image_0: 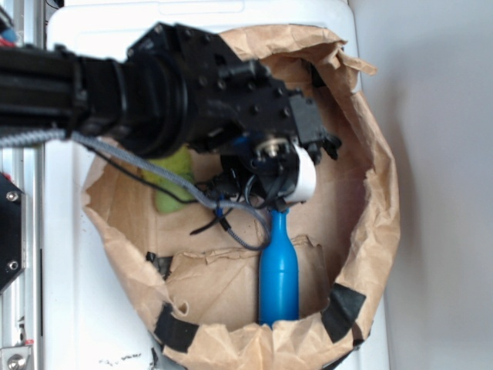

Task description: Grab the plastic pickle.

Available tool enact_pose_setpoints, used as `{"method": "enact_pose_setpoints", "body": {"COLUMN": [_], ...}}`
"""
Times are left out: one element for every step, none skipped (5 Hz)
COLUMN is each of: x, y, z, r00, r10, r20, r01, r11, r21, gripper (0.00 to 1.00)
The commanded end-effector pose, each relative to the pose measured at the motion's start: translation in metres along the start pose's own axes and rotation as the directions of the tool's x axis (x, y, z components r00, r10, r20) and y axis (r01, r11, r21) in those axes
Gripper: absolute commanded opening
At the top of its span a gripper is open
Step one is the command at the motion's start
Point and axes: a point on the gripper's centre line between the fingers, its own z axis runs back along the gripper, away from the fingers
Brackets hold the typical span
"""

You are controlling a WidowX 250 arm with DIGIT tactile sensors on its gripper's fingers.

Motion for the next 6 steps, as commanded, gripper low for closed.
{"method": "enact_pose_setpoints", "body": {"x": [-0.001, 0.002, -0.003, -0.009, -0.015, -0.022], "y": [0.022, 0.032, 0.044, 0.05, 0.048, 0.046], "z": [0.022, 0.027, 0.042, 0.077, 0.11, 0.119], "r00": [0.999, 0.998, 0.993, 0.985, 0.982, 0.984], "r10": [0.027, 0.05, 0.092, 0.143, 0.154, 0.134], "r20": [0.037, 0.049, 0.068, 0.096, 0.109, 0.114], "r01": [-0.029, -0.052, -0.094, -0.142, -0.15, -0.13], "r11": [0.998, 0.998, 0.995, 0.99, 0.988, 0.991], "r21": [0.058, 0.047, 0.021, -0.011, -0.042, -0.045], "gripper": [0.0, 0.0, 0.0, 0.0, 0.0, 0.0]}}
